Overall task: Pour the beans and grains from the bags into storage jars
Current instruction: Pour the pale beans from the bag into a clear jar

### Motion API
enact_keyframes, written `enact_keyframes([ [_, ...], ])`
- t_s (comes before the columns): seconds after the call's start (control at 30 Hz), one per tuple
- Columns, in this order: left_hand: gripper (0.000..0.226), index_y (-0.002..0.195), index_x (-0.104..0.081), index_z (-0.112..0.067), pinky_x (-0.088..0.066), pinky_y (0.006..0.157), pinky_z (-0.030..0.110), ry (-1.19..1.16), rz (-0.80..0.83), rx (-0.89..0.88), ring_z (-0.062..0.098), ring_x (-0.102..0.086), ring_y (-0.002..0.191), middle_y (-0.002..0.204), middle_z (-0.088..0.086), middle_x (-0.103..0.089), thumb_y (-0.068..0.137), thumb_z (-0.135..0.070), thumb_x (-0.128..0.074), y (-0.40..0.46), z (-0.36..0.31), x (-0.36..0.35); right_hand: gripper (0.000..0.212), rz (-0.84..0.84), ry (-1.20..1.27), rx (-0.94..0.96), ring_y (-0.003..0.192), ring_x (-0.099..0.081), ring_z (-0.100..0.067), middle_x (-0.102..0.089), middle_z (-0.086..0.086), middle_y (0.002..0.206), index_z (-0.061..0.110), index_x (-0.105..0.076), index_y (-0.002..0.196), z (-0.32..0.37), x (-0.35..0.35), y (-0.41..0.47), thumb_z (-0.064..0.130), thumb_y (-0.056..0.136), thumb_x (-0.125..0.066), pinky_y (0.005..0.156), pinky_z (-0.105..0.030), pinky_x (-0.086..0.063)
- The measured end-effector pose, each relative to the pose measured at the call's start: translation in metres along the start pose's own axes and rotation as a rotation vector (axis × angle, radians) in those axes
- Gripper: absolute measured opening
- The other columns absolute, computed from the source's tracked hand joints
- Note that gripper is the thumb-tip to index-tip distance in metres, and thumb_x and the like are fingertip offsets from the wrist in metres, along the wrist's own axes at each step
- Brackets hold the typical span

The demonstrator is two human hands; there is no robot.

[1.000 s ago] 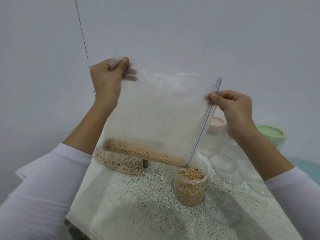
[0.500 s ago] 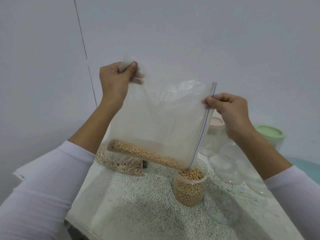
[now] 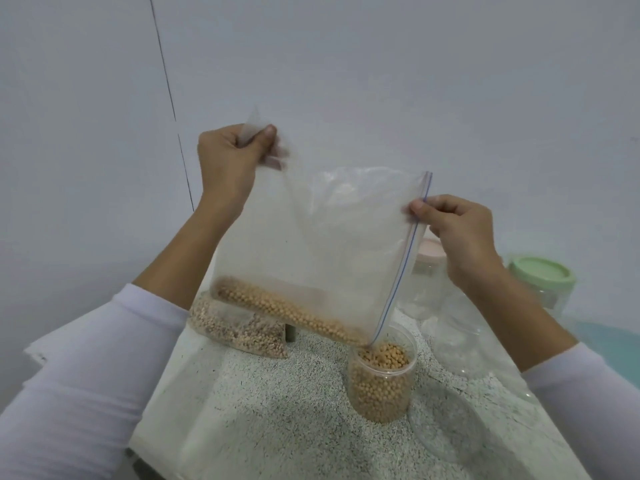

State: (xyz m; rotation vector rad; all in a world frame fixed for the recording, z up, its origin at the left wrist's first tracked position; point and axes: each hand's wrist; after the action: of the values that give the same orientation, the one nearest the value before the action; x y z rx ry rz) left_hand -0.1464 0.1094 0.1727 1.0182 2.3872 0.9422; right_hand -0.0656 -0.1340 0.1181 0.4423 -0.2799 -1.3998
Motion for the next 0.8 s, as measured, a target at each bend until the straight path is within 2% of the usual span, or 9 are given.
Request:
enact_keyframes([
  [0.07,0.020,0.069,-0.069,-0.012,-0.057,0.065,0.034,-0.003,-0.021,-0.002,0.018,-0.070,0.060,0.062,-0.005,-0.071,0.089,-0.014,-0.066,0.0006,0.0009,0.0006,0.009,-0.041,0.012,0.019,0.063,-0.060,0.006,-0.069,0.014,0.063,0.012,-0.069,0.077,-0.0013,0.0000,0.0013,0.009,0.086,-0.066,0.063,-0.002,-0.041],
  [0.17,0.021,0.068,-0.069,-0.012,-0.057,0.066,0.035,0.023,-0.003,-0.002,0.017,-0.070,0.061,0.061,-0.006,-0.071,0.089,-0.013,-0.066,0.0019,0.0012,0.0022,0.012,0.017,-0.011,0.006,0.065,-0.061,0.005,-0.070,0.013,0.064,0.014,-0.069,0.075,-0.0028,-0.0017,0.0013,0.009,0.086,-0.066,0.063,-0.002,-0.041],
  [0.27,0.021,0.069,-0.069,-0.012,-0.056,0.064,0.033,0.002,-0.032,-0.024,0.017,-0.069,0.059,0.061,-0.006,-0.070,0.089,-0.013,-0.065,0.0044,-0.0006,0.0040,0.010,-0.031,0.024,0.018,0.065,-0.061,0.006,-0.070,0.013,0.064,0.013,-0.069,0.077,-0.0028,-0.0012,0.0030,0.010,0.086,-0.066,0.065,-0.003,-0.042],
  [0.4,0.019,0.071,-0.069,-0.010,-0.054,0.062,0.027,0.036,0.041,-0.038,0.014,-0.069,0.058,0.061,-0.007,-0.070,0.089,-0.013,-0.065,0.0020,-0.0026,-0.0008,0.008,0.027,0.011,-0.007,0.063,-0.061,0.006,-0.070,0.013,0.063,0.010,-0.069,0.078,-0.0048,-0.0019,0.0035,0.008,0.086,-0.066,0.063,-0.003,-0.041],
  [0.5,0.019,0.071,-0.069,-0.011,-0.054,0.062,0.029,0.022,0.007,-0.051,0.016,-0.069,0.058,0.062,-0.006,-0.071,0.089,-0.014,-0.065,0.0037,-0.0015,0.0003,0.009,-0.037,0.045,0.013,0.066,-0.062,0.002,-0.071,0.011,0.066,0.011,-0.069,0.077,-0.0057,0.0007,0.0055,0.008,0.085,-0.066,0.067,-0.007,-0.042],
  [0.63,0.020,0.069,-0.070,-0.013,-0.056,0.065,0.034,0.035,0.047,-0.059,0.019,-0.068,0.057,0.062,-0.005,-0.071,0.089,-0.014,-0.066,0.0050,-0.0025,0.0010,0.007,0.002,0.027,-0.003,0.067,-0.062,0.001,-0.071,0.010,0.067,0.010,-0.069,0.079,-0.0063,0.0018,0.0057,0.009,0.085,-0.067,0.068,-0.007,-0.042],
  [0.7,0.020,0.069,-0.068,-0.013,-0.056,0.063,0.033,0.014,0.012,-0.063,0.017,-0.068,0.056,0.060,-0.007,-0.070,0.089,-0.014,-0.065,0.0056,-0.0029,0.0013,0.005,-0.046,0.063,0.016,0.066,-0.062,0.000,-0.071,0.010,0.067,0.009,-0.069,0.081,-0.0069,0.0037,0.0060,0.008,0.085,-0.066,0.068,-0.009,-0.043],
  [0.8,0.020,0.069,-0.069,-0.012,-0.058,0.067,0.040,0.026,0.039,-0.060,0.019,-0.069,0.057,0.060,-0.006,-0.070,0.089,-0.014,-0.066,0.0049,-0.0037,-0.0004,0.008,-0.018,0.046,0.012,0.067,-0.062,0.000,-0.072,0.010,0.068,0.011,-0.069,0.078,-0.0068,0.0039,0.0059,0.008,0.085,-0.067,0.072,-0.011,-0.044],
])
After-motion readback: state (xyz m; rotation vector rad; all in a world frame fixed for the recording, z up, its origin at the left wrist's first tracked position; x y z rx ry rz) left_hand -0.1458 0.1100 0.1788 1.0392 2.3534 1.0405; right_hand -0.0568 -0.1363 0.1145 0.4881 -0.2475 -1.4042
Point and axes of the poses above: each hand's wrist, its own y-axis towards the middle knuckle, its own x-axis out of the back of the hand, z = x × y
